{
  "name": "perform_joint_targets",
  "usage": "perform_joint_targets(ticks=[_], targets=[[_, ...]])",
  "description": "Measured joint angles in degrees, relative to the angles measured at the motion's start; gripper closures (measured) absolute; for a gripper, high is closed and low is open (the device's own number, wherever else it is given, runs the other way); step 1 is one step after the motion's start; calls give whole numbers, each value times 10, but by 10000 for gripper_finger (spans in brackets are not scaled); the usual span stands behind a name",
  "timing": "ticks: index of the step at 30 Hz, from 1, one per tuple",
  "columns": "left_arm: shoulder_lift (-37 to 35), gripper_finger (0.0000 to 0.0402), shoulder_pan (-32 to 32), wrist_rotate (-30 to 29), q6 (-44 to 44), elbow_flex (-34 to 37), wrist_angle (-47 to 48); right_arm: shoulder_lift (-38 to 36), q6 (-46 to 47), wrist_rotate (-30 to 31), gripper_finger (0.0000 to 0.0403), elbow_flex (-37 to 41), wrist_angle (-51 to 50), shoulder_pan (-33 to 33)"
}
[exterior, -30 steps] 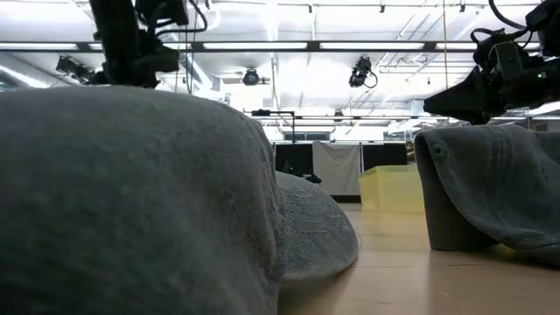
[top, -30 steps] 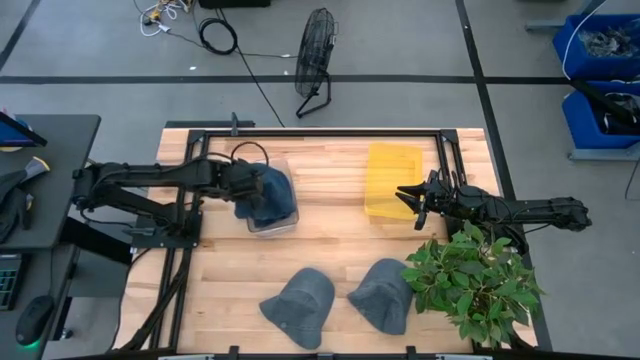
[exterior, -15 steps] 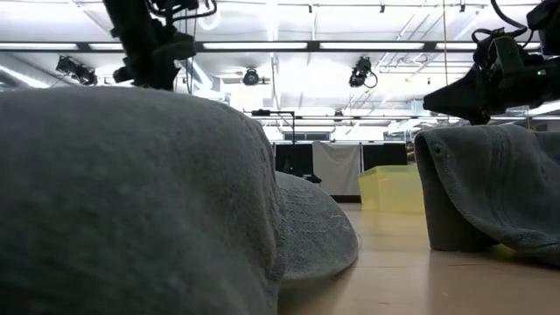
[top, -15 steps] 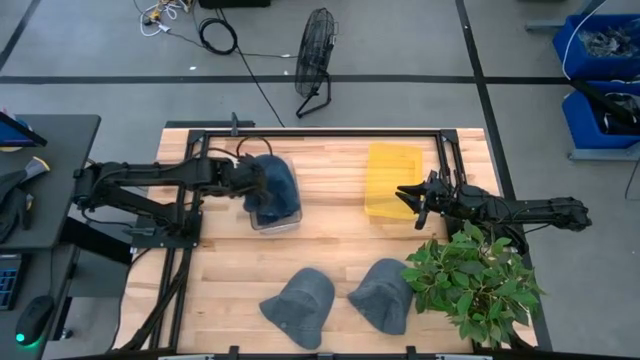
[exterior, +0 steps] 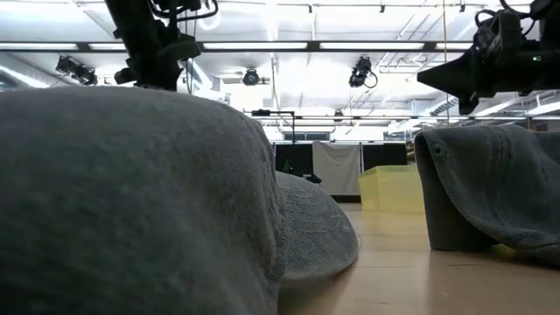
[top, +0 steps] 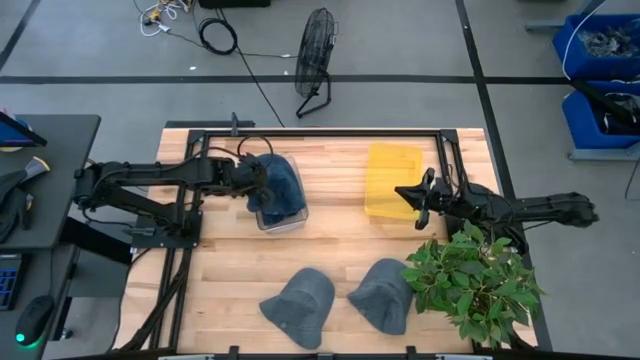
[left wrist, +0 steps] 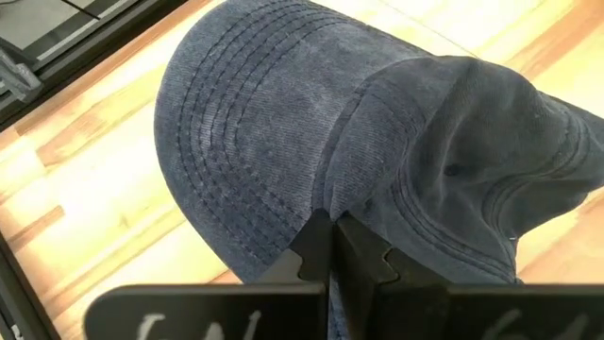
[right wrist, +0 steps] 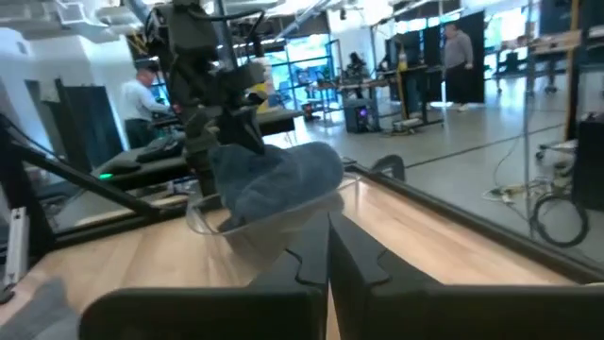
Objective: Pick & Place hat
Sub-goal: Put the blue cap into the transparent bin
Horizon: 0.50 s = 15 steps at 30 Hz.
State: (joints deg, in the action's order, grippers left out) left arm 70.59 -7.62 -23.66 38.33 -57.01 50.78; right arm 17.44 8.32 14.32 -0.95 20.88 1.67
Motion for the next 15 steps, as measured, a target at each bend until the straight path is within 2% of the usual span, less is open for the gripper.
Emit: perform_joint_targets(ticks=[4, 7, 11, 15], targets=[[0, 392, 0, 0, 0, 0, -9, 68, -9, -2, 399, -10, 61, 2], [0, 392, 0, 0, 0, 0, -16, 115, -43, -2, 401, -66, 54, 4], [0, 392, 0, 0, 0, 0, -25, 190, -85, -1, 401, -170, -37, 5], [0, 392, 0, 0, 0, 0, -47, 296, -74, 22, 402, -256, -135, 15]])
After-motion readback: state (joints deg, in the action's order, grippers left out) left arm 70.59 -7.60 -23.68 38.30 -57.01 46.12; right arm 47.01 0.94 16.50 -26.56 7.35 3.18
